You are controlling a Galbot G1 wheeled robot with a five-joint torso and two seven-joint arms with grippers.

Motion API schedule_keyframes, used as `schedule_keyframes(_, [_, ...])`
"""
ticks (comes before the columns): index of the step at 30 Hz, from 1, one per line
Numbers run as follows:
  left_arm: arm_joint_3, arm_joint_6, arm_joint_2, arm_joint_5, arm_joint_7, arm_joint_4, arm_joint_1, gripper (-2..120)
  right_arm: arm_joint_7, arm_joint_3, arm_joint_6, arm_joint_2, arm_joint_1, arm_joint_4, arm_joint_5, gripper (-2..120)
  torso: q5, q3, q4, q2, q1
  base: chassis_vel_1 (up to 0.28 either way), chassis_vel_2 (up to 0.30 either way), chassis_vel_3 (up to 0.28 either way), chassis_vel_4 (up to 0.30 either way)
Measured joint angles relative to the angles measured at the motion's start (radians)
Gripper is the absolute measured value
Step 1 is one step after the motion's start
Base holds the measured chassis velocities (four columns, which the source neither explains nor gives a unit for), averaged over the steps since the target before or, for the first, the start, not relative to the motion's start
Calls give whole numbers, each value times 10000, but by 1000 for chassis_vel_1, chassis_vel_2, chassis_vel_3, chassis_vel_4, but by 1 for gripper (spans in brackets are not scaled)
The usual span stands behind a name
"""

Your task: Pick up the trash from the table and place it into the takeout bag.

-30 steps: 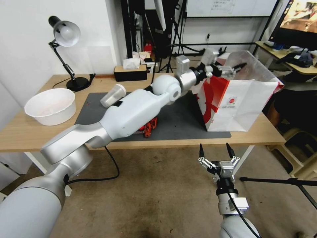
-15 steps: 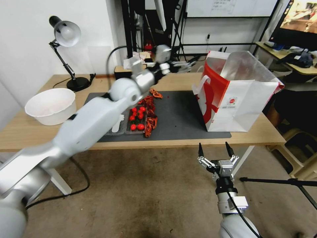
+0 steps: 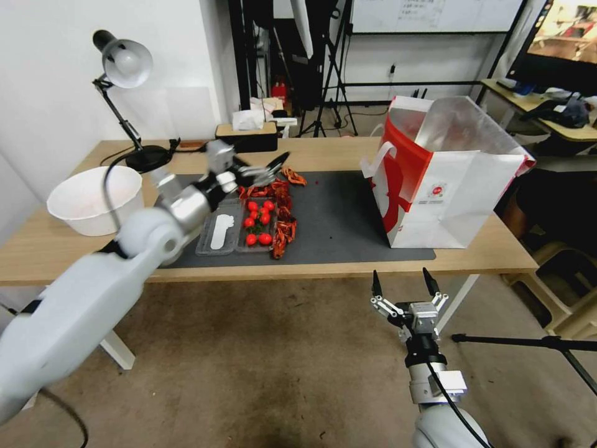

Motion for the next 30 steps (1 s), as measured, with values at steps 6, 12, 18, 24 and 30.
schedule_keyframes(6, [-1361,-63,-111,589,-511,-699,1914,100,-8,-83,3,10,65,-45,-4,100,-4,0,-1,0,-1,0,0,0,0])
schedule_keyframes(12, [-3208,-117,-1246,2280,-1486,-1404,4340,100,-11,-98,58,-2,68,-98,-6,100,-1,1,-1,-1,-1,0,0,0,0])
schedule_keyframes(18, [-4380,-223,-2300,3587,-2144,-1710,5495,100,-10,-95,134,-5,80,-148,3,100,0,0,-2,-2,-1,0,0,0,0])
schedule_keyframes(24, [-5350,-199,-3003,4558,-2721,-2009,6697,100,-4,-83,186,-11,128,-218,13,100,-1,0,1,-2,-1,0,0,0,0])
schedule_keyframes(30, [-5631,-726,-3451,5332,-2803,-1880,7606,100,11,-81,190,-12,159,-271,26,100,0,1,0,-2,-1,0,0,0,0])
